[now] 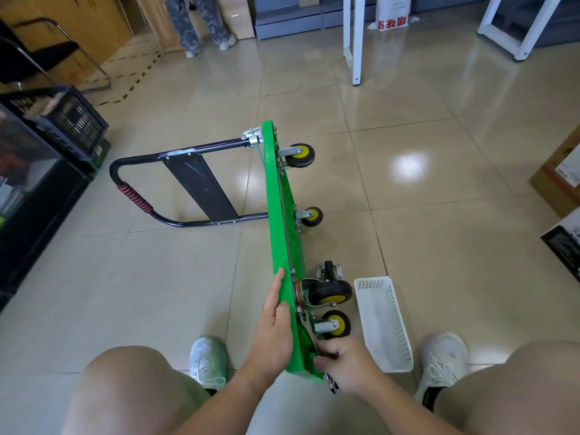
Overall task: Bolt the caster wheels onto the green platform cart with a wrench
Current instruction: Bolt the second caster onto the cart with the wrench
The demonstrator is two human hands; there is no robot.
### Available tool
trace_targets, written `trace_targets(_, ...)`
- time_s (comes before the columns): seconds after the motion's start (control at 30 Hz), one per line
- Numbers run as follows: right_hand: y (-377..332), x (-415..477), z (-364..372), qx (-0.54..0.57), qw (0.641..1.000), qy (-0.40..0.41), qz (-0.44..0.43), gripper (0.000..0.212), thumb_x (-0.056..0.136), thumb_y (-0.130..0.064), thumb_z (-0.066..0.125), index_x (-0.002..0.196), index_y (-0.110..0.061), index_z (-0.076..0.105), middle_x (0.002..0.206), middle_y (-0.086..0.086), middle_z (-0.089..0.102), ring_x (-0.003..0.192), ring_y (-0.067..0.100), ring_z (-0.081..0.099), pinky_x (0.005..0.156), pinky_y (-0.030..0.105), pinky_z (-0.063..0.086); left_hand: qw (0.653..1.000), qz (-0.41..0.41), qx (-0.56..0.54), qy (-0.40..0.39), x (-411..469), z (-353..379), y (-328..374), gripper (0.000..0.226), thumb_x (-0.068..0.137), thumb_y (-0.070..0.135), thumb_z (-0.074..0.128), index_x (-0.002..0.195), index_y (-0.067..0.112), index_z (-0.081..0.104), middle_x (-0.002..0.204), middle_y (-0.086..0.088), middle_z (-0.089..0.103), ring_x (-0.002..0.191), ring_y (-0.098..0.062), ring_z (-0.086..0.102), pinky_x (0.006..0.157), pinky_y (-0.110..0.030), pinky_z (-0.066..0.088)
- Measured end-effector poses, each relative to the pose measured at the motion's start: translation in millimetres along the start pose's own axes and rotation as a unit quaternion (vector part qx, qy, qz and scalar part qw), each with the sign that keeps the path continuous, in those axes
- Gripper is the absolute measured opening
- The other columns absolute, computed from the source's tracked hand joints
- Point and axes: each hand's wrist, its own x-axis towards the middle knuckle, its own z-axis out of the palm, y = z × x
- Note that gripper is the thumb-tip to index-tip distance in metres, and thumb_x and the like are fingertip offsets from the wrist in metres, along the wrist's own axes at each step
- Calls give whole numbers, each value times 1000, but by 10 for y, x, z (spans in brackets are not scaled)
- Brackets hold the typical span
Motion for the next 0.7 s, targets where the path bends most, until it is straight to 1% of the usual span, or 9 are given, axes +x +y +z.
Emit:
trace_targets(0.1, -45, -64, -38, -20, 999, -19, 15, 13, 90, -18, 67, 92, -25, 78, 71, -14, 70, 70, 3, 64, 76, 22, 50, 1000, 1, 5, 0, 1, -2, 6, 58, 110, 7, 26, 154, 45, 28, 151, 29, 38, 131, 31, 26, 105, 6, 21)
trace_targets(0.2, -126, -95, -50, -25, 999, -18, 22, 17, 92, -16, 66, 85, -28, 75, 61, -18, 65, 61, -1, 59, 67, 16, 47, 1000, 1, 11, -6, -2, -6, 3, 58, 110, 10, 26, 151, 51, 27, 152, 30, 36, 134, 27, 29, 109, 2, 22)
trace_targets(0.27, -177, -102, -48, -17, 999, -21, 20, 16, 93, -14, 67, 87, -27, 74, 61, -20, 65, 59, -4, 59, 65, 13, 45, 1000, -1, 15, -7, -8, -9, 3, 58, 110, 11, 26, 152, 52, 26, 155, 28, 36, 140, 18, 32, 114, -4, 22)
trace_targets(0.37, -233, -146, -38, -9, 999, -24, 25, 14, 92, -14, 67, 86, -23, 76, 64, -14, 67, 61, 1, 61, 66, 15, 47, 1000, 0, 24, -6, -22, -9, 18, 58, 110, 12, 26, 153, 52, 26, 155, 27, 36, 143, 12, 32, 113, -4, 23)
trace_targets(0.5, -291, -256, 11, 24, 999, -8, 35, 23, 93, -10, 65, 73, -20, 73, 59, -4, 65, 58, 9, 61, 61, 21, 49, 1000, 0, 20, -9, -39, -15, 45, 58, 111, 13, 25, 155, 51, 25, 157, 22, 34, 146, 2, 32, 126, -26, 23)
trace_targets(0.53, -315, -283, 25, 29, 999, -3, 34, 26, 93, -10, 65, 70, -20, 72, 60, -2, 65, 58, 12, 62, 62, 23, 50, 1000, 1, 19, -9, -38, -15, 44, 58, 111, 13, 25, 156, 49, 25, 158, 21, 34, 146, 1, 32, 126, -28, 23)
trace_targets(0.6, -376, -323, 48, 43, 998, 14, 41, 33, 95, -10, 63, 63, -19, 69, 59, 1, 64, 56, 16, 61, 61, 27, 51, 1000, 4, 21, -9, -39, -17, 37, 58, 111, 12, 25, 157, 47, 25, 159, 20, 34, 146, 1, 32, 126, -27, 22)
trace_targets(0.67, -457, -349, 48, 37, 998, 29, 46, 37, 95, -12, 62, 59, -19, 66, 57, 1, 63, 52, 15, 60, 59, 26, 51, 1000, 2, 21, -8, -39, -21, 30, 58, 110, 13, 26, 158, 47, 27, 158, 20, 35, 146, 0, 33, 124, -25, 23)
trace_targets(0.7, -501, -360, 36, 21, 998, 29, 48, 36, 94, -13, 63, 59, -19, 66, 57, 0, 64, 51, 13, 61, 59, 25, 52, 1000, 0, 19, -9, -42, -21, 31, 59, 110, 13, 26, 158, 48, 27, 157, 20, 36, 145, -1, 34, 122, -23, 25)
